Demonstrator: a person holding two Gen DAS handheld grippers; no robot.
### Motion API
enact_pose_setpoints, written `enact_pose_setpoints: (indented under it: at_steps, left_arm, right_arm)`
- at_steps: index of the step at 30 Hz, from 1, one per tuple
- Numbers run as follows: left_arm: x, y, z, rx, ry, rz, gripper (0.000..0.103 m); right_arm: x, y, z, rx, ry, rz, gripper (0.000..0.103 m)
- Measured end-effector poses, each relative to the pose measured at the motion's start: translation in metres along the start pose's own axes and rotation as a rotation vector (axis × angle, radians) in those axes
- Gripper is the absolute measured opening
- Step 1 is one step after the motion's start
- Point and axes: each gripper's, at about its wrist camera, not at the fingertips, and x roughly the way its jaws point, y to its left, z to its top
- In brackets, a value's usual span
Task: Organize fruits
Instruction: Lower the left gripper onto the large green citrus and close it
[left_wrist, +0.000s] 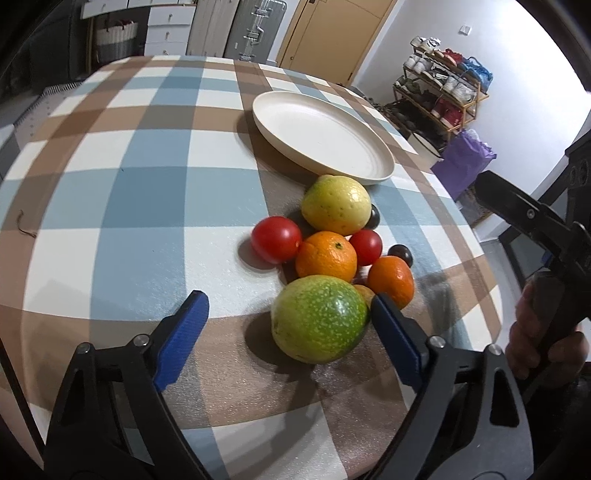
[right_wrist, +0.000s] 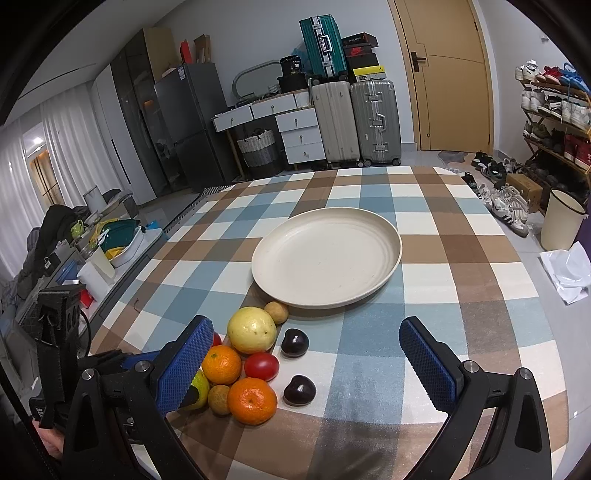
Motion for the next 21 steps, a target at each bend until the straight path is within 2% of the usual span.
enact_pose_setpoints:
  at_steps: [4, 9, 12, 14, 18, 21]
  left_arm:
    - [0.002, -0.001, -0.001, 0.007, 0.011, -0.045, 0.072]
    - [0.001, 0.000, -0.004, -0.002, 0.011, -0.079, 0.069]
    - [0.001, 0.003, -0.005, -0.014, 0.015, -0.122, 0.060]
    - [0.003, 0.002, -0.005, -0.010, 0.025, -0.150, 0.051]
    - [0.001, -0.004, -0.012, 0.033, 0.011, -0.129, 0.051]
    - [-0.001, -0.002, -0.013, 0.026, 0.010, -0.141, 0.051]
  right_arm:
    - [0.003, -0.001, -0.001, 0.007, 0.004, 0.001, 0.103]
    - [0.002, -0.001, -0.003, 0.016, 0.003, 0.037, 0.103]
    - [0.003, -0.001, -0.003, 0.023, 0.007, 0.055, 0.103]
    - [0.005, 0.000, -0.003, 0.023, 0.012, 0.058, 0.103]
    - [0.010, 0.002, -0.004, 0.023, 0.031, 0.076, 0.103]
    - [0.015, 0.005, -0.004, 0.018, 0.041, 0.089, 0.103]
